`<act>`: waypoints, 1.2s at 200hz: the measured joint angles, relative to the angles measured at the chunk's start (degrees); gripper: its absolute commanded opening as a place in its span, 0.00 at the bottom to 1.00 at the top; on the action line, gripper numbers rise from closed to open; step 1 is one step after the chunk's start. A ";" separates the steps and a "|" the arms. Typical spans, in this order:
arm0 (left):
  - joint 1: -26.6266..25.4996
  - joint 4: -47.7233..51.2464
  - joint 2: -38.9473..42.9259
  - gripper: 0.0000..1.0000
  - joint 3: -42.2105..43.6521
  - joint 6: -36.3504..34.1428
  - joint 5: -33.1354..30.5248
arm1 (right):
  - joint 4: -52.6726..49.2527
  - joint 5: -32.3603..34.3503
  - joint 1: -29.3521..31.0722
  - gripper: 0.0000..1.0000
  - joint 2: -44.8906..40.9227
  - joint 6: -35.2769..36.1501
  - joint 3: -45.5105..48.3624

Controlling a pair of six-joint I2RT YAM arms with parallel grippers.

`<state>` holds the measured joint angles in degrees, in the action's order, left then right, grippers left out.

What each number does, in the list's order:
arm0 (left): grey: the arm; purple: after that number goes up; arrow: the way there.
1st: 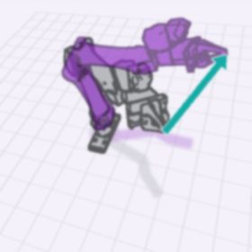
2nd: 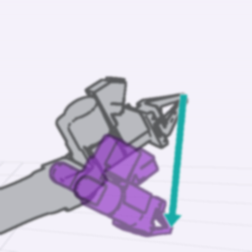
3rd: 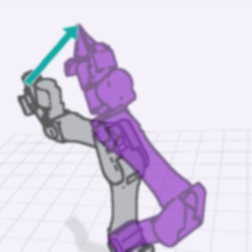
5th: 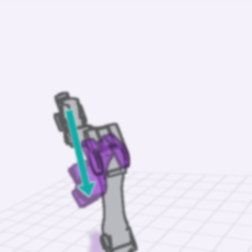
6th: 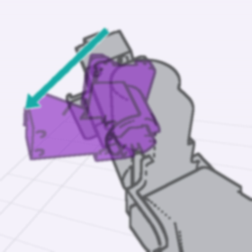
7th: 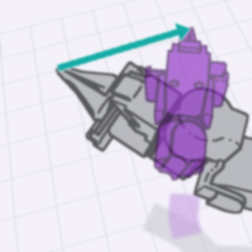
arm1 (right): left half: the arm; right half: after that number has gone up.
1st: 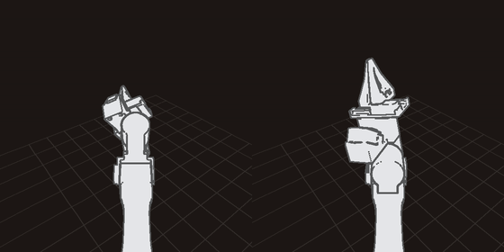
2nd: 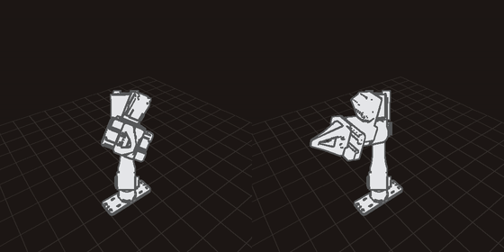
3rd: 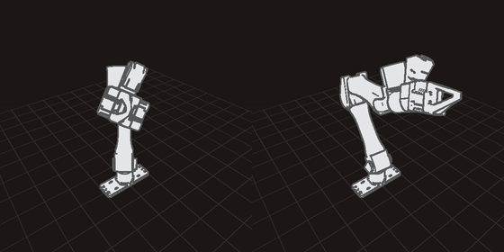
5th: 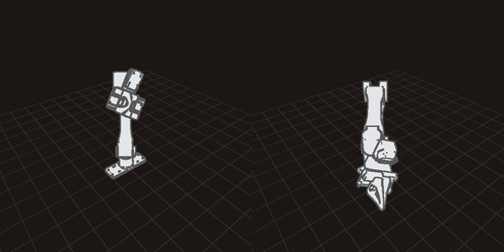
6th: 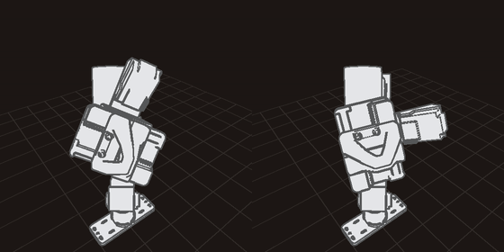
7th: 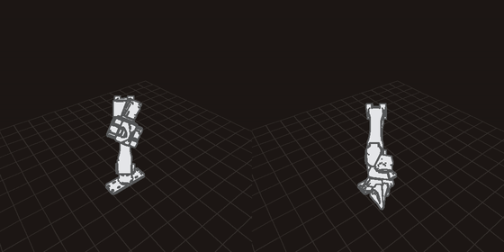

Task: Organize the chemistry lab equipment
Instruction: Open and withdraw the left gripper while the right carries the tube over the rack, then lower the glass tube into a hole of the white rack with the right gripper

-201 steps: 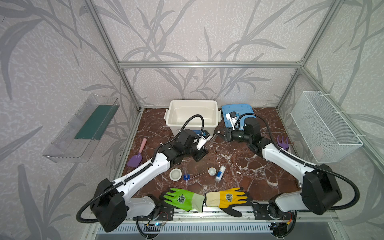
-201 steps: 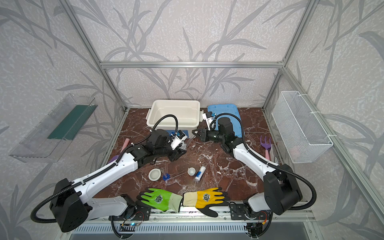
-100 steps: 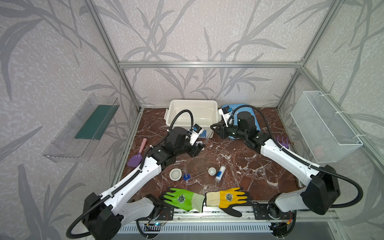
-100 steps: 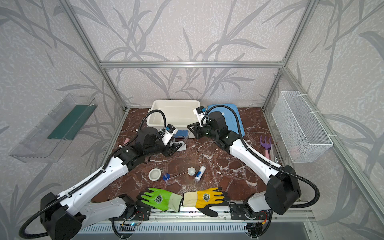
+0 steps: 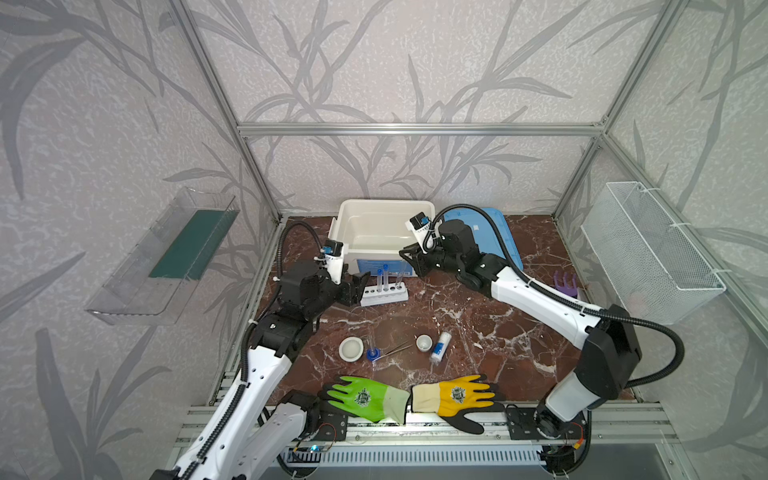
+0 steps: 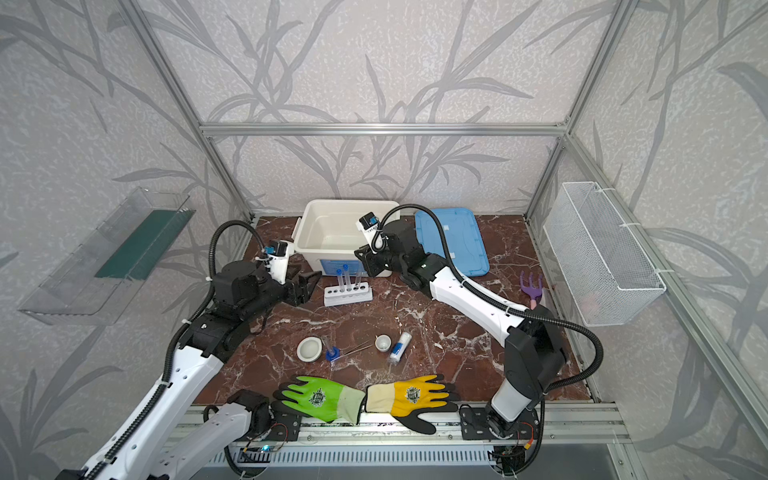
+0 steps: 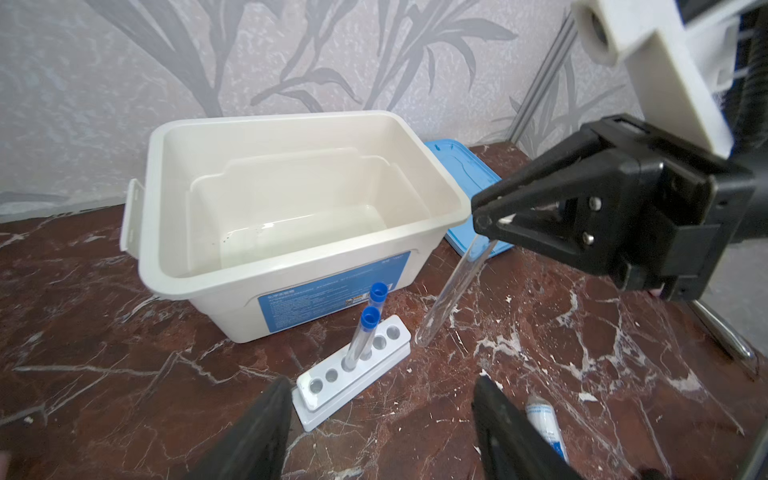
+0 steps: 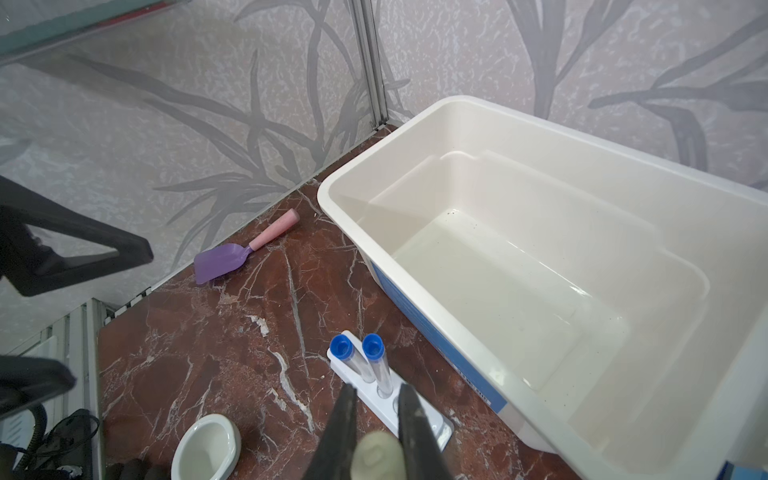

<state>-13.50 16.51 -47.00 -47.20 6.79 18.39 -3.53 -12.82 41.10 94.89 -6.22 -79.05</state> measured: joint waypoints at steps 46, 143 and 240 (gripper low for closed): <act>5.27 0.22 1.25 0.72 1.11 3.39 1.77 | 0.46 2.32 1.27 0.13 4.33 0.79 -2.08; 6.45 -1.14 -0.20 0.73 1.66 5.49 4.57 | 2.36 5.09 2.43 0.13 9.49 1.60 -2.34; 6.82 -1.81 -1.25 0.73 1.68 5.46 5.62 | 3.41 7.74 3.10 0.13 11.32 3.58 -3.17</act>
<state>-6.68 14.70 -48.25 -45.52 12.25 24.01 -0.12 -5.08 44.21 106.21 -2.63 -82.21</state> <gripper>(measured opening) 0.727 0.172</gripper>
